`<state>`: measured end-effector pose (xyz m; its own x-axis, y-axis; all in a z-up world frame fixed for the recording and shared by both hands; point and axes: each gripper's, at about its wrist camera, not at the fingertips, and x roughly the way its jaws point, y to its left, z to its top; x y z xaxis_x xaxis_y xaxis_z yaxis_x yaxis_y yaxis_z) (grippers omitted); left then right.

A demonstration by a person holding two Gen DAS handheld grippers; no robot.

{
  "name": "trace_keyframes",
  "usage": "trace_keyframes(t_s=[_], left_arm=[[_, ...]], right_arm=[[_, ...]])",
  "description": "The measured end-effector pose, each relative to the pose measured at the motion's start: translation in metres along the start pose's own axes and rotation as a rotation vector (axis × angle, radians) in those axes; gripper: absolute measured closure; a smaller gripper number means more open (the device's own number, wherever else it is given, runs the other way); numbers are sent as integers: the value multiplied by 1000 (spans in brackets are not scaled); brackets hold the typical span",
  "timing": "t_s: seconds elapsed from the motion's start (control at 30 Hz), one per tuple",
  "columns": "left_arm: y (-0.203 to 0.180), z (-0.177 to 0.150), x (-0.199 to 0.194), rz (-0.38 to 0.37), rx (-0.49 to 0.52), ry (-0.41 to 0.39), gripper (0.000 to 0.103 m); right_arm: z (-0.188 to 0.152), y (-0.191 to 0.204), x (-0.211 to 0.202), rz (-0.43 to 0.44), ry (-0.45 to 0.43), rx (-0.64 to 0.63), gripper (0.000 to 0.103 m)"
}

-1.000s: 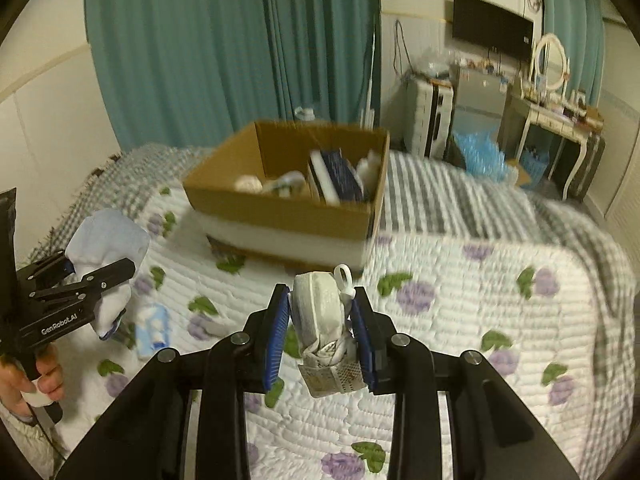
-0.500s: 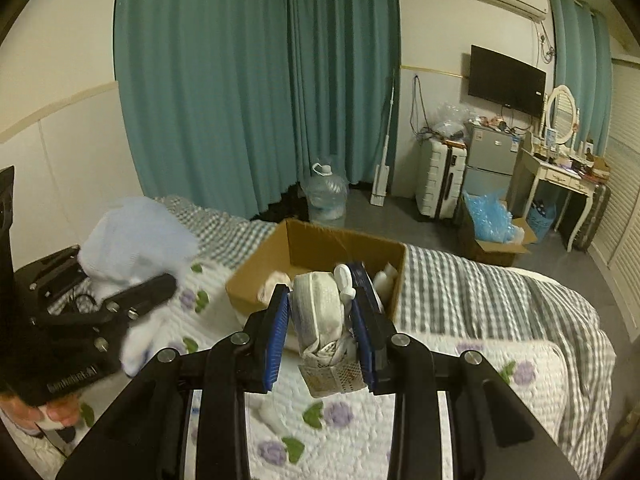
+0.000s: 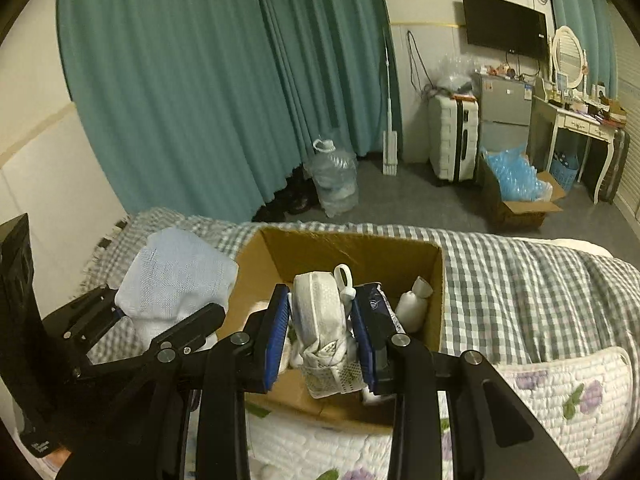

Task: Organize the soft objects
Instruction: 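Carry both held items into the cardboard box and open both tools, then grasp the light-blue tissue pack with left tool while right grasps white roll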

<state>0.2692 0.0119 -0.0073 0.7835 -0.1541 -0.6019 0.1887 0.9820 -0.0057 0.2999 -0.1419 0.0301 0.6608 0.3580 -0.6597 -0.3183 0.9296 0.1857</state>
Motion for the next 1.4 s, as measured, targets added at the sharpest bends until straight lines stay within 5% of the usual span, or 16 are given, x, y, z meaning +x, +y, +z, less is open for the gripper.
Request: trace_keyframes(t_s=[0.23,0.37,0.5,0.73,0.87,1.07,1.27,1.4], left_arm=[[2,-15,28,19,29,1,39],[0,-11,30,17,16,-1,23],[-2,-3,19,34,1,-21,23],[-4,19,-47,53,-2,-86,23],[-3,34,-115,48,7,-170,11],[-11,45,-217,92,12,-303,9],[-7,24,-288,106,-17,-371,9],[-6,8,-303,153,-10,-377,9]], right_arm=[[-5,-7,42,-48,39,-33,69],[-3,-13,43,-69,20,-15,22],[2,-15,21,-87,-23,-11,20],[19,-1,-71,-149,-106,-27,17],[25,16,-145,-180,-176,-58,11],[21,47,-243,-220,-237,-112,5],[-2,84,-314,-229,-315,-155,2],[-24,102,-330,-216,-330,-180,2]])
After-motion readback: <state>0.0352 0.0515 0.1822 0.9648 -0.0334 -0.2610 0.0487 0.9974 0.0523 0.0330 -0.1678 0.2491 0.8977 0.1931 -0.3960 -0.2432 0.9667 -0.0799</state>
